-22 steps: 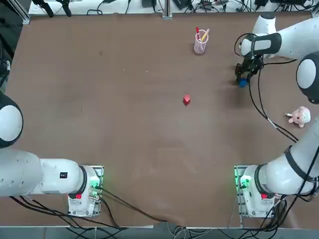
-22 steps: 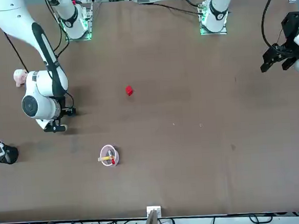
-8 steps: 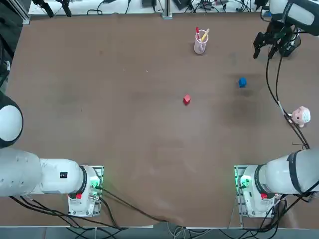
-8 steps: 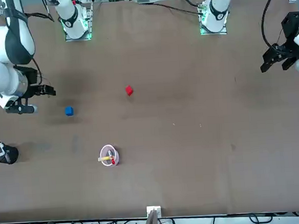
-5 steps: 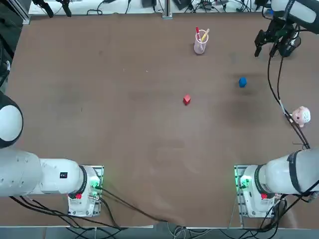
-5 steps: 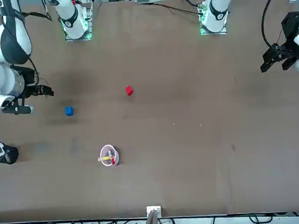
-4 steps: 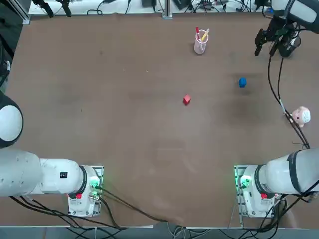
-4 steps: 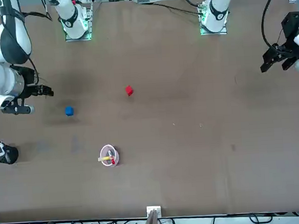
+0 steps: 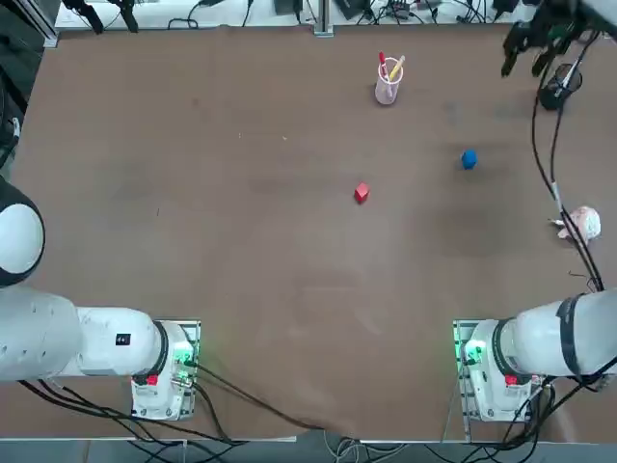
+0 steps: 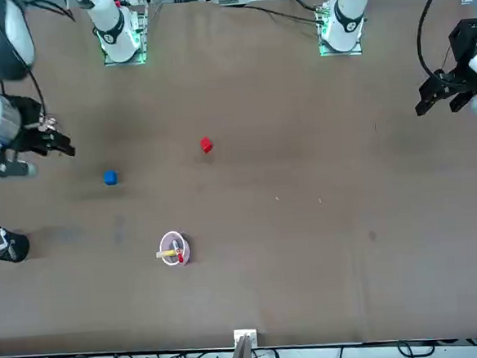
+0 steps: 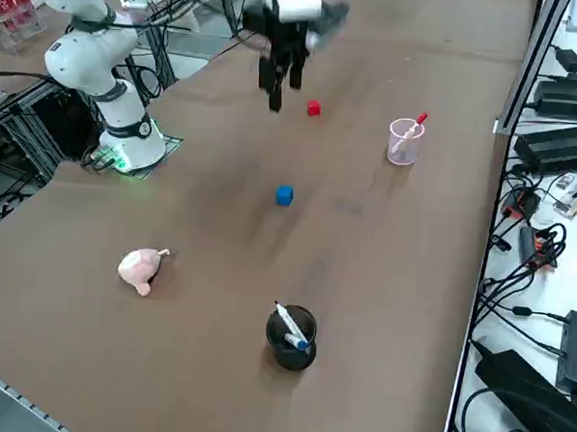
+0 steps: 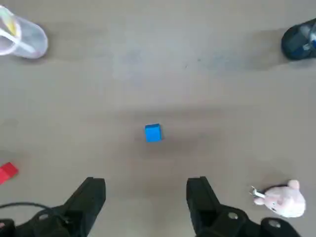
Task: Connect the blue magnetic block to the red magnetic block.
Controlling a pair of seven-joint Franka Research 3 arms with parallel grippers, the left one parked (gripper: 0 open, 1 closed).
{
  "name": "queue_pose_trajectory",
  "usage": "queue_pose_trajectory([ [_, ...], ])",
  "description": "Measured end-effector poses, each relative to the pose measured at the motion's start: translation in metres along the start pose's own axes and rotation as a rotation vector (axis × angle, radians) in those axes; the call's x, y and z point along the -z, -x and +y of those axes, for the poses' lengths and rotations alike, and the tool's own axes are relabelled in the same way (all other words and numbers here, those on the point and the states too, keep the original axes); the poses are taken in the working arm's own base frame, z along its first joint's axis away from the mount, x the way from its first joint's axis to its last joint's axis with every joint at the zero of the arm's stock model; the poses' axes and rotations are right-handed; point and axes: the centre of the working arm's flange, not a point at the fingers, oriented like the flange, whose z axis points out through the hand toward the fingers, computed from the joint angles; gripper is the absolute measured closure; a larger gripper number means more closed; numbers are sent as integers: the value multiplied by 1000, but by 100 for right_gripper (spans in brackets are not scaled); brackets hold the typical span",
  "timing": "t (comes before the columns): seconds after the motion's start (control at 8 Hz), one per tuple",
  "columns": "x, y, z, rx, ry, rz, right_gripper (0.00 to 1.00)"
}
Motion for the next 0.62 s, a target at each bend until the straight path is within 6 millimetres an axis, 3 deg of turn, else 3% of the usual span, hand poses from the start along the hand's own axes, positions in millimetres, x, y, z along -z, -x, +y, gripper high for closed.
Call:
queue_pose_trajectory([
  [0.12, 33, 5, -2, 1, -10, 17, 0],
  [0.25, 53, 9, -11, 14, -35, 30, 0],
  [0.38, 58, 11, -37, 57, -55, 33, 0],
  [0.62, 43, 18, -126, 207, -52, 10, 0],
])
